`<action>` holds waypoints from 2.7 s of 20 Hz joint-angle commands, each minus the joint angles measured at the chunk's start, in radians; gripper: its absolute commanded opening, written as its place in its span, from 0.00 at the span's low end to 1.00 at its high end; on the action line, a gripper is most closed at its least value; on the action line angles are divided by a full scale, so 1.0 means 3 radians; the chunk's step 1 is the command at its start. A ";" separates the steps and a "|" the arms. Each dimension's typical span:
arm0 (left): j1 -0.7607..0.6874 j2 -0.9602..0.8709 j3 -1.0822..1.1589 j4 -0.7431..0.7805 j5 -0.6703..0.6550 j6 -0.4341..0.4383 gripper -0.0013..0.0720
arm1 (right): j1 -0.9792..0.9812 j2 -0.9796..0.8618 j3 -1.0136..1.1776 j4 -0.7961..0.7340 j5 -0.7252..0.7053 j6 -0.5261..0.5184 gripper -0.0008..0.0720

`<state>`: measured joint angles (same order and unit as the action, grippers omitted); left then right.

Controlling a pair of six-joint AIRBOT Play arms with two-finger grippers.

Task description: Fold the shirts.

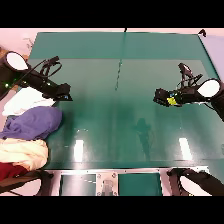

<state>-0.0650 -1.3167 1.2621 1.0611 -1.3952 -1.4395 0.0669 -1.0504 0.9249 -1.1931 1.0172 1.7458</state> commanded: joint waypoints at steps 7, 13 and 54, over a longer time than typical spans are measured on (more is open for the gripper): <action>0.0001 0.0005 -0.0008 0.0001 0.0001 0.0001 0.04 | 0.0001 -0.0001 -0.0019 0.0001 -0.0011 0.0000 0.04; 0.0001 0.0005 -0.0008 0.0001 0.0001 0.0001 0.04 | 0.0001 -0.0001 -0.0019 0.0001 -0.0011 0.0001 0.04; -0.0767 -0.0646 0.1012 0.1368 0.0546 0.0177 0.04 | -0.0383 0.0053 0.0094 -0.0048 0.0233 -0.0131 0.03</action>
<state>-0.1917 -1.5097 1.4448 1.6402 -1.1664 -1.4334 -0.0006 -1.0439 0.9352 -1.2064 1.0374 1.7332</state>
